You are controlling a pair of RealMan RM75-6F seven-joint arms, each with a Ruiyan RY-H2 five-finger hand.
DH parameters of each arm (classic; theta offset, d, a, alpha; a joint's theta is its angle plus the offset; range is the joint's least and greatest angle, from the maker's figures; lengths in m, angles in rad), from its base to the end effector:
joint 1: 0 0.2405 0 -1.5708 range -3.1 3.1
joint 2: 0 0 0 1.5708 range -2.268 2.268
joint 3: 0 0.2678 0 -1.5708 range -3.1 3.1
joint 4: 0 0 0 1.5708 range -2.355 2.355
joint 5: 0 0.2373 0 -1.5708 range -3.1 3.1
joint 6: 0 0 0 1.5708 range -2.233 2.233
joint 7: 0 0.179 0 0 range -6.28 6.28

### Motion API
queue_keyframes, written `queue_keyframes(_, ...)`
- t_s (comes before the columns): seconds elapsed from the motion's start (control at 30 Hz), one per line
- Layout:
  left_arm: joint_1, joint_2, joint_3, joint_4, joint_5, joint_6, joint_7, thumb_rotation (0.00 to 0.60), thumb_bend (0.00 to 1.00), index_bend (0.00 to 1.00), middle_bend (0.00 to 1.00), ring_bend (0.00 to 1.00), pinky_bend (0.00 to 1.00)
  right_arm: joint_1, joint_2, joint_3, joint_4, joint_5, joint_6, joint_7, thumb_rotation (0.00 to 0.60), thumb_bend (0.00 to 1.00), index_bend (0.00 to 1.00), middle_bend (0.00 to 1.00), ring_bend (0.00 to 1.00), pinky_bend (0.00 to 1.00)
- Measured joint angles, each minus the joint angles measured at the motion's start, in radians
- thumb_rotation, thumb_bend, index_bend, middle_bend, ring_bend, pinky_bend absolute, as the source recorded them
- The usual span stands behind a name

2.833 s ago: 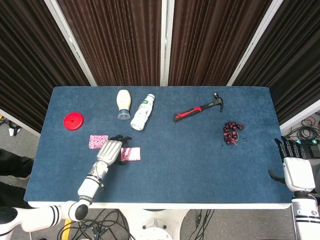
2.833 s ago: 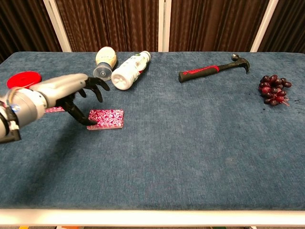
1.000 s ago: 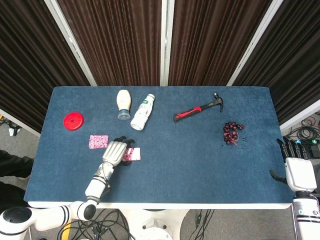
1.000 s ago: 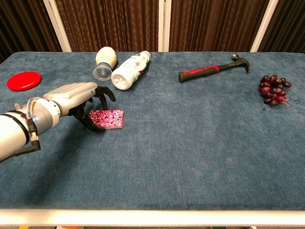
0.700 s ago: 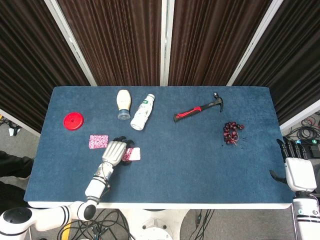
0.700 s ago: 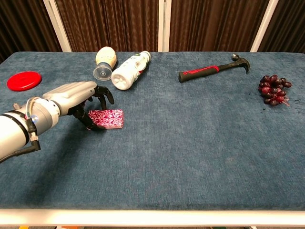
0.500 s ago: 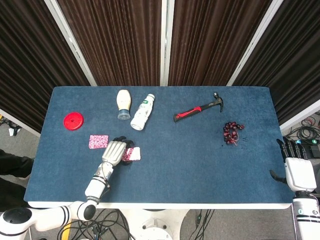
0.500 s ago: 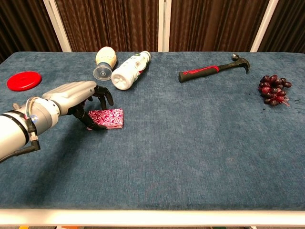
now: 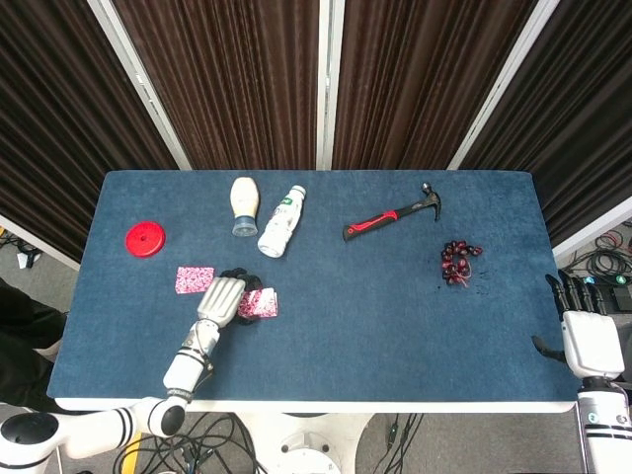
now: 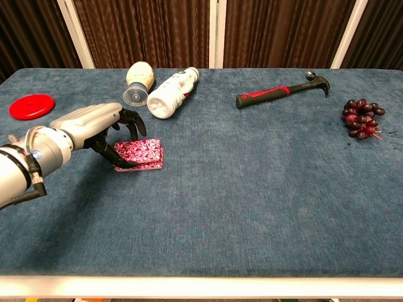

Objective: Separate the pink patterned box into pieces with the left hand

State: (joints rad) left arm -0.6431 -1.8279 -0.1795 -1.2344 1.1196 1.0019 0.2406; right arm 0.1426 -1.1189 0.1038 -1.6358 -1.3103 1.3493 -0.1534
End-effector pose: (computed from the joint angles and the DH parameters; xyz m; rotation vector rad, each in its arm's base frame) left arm -0.1753 0.3637 -0.1271 -1.7202 -1.1718 -0.9522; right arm -0.3469 -0.2486 0.1353 1.3511 -0.9271 0.7249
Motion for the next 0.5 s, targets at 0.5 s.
queue_keyframes(0.5,0.139,0.171,0.074,-0.177,-0.009,0.116,0.05,0.6,0.22,0.36,0.46,0.18,0.24,0.012,-0.004,0.0,-0.002,-0.004,-0.019,0.0,0.6,0.12,0.0,0.0,0.0,0.0)
